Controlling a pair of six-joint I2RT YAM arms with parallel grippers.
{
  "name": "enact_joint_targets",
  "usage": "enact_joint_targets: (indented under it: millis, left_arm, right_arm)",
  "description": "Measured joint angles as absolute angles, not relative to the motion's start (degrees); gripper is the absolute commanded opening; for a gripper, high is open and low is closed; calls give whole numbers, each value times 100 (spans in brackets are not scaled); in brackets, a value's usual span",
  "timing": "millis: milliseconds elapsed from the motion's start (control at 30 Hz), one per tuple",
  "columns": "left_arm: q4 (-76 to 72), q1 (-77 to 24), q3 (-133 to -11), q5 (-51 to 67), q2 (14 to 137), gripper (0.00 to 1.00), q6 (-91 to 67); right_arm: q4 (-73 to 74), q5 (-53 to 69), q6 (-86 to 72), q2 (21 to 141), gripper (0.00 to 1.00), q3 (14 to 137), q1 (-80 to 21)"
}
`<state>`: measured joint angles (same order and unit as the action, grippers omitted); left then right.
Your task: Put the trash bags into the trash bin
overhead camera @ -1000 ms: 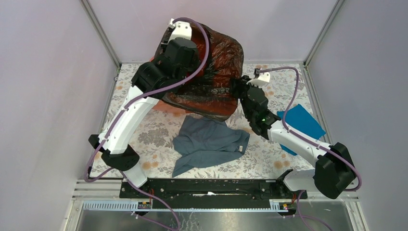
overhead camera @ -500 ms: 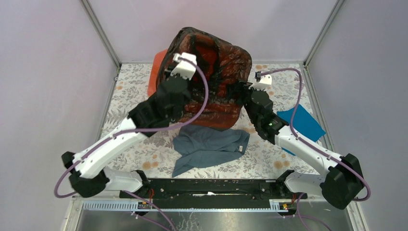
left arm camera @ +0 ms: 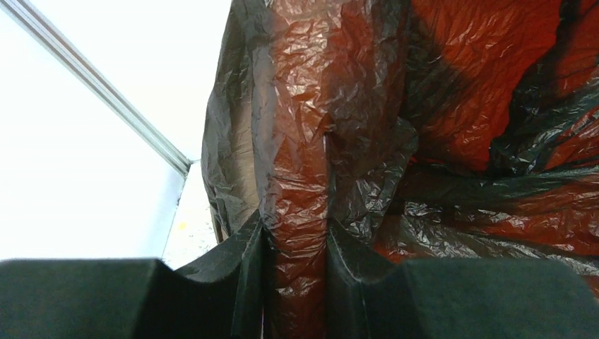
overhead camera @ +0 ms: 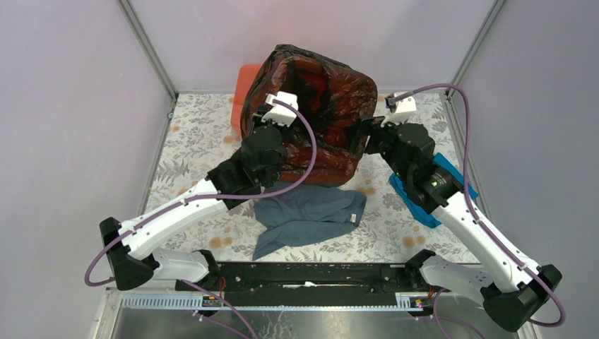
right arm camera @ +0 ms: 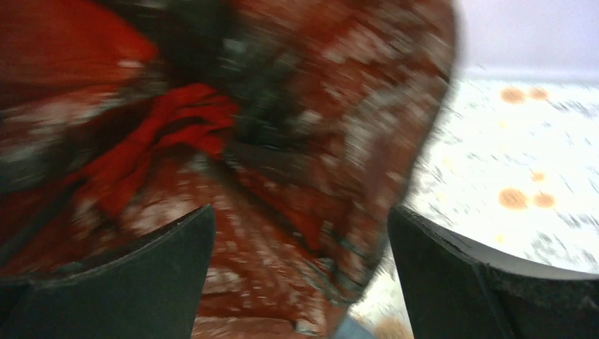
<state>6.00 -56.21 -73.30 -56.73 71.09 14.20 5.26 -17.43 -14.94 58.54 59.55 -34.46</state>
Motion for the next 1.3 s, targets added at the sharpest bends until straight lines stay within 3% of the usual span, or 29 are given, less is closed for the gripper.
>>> enact_joint_targets:
  millis: [100, 167, 300, 400, 600, 733, 900, 1000, 1167, 1300]
  left_arm:
    - [589, -5655, -7323, -5664, 7177, 0, 1415]
    - [589, -5682, -7323, -5649, 7201, 0, 1413]
    - [589, -5710, -7323, -5660, 7225, 0, 1398]
    - [598, -5710, -7328, -5704, 7238, 0, 1347]
    - [810, -5710, -7456, -5778, 7293, 0, 1131]
    - [858, -5710, -7463, -5848, 7290, 0, 1011]
    - [930, -5712, -7461, -5900, 7275, 0, 923]
    - [961, -5710, -7461, -5898, 7275, 0, 915]
    - [978, -5710, -7461, -5922, 7275, 0, 891]
    - [1070, -5710, -7511, -5964, 7303, 0, 788]
  right_arm:
    - [565, -591, -1129, 5872, 81, 6344, -3446]
    - [395, 187, -1000, 6143, 66, 6582, -3446]
    - [-591, 1317, -1028, 7111, 56, 6805, -3461]
    - [-1105, 1594, -982, 8147, 54, 6973, -3509]
    - [-1944, 718, -683, 9968, 52, 7118, -3728]
    - [-2567, -873, -596, 10562, 40, 7072, -3726]
    - [-2733, -1542, -607, 10589, 44, 6973, -3658]
    - [-2582, -1481, -725, 10337, 52, 6805, -3662]
    - [-2268, -773, -1188, 9623, 73, 6740, -3682]
    - [-2388, -64, -1481, 9216, 77, 6770, -3754]
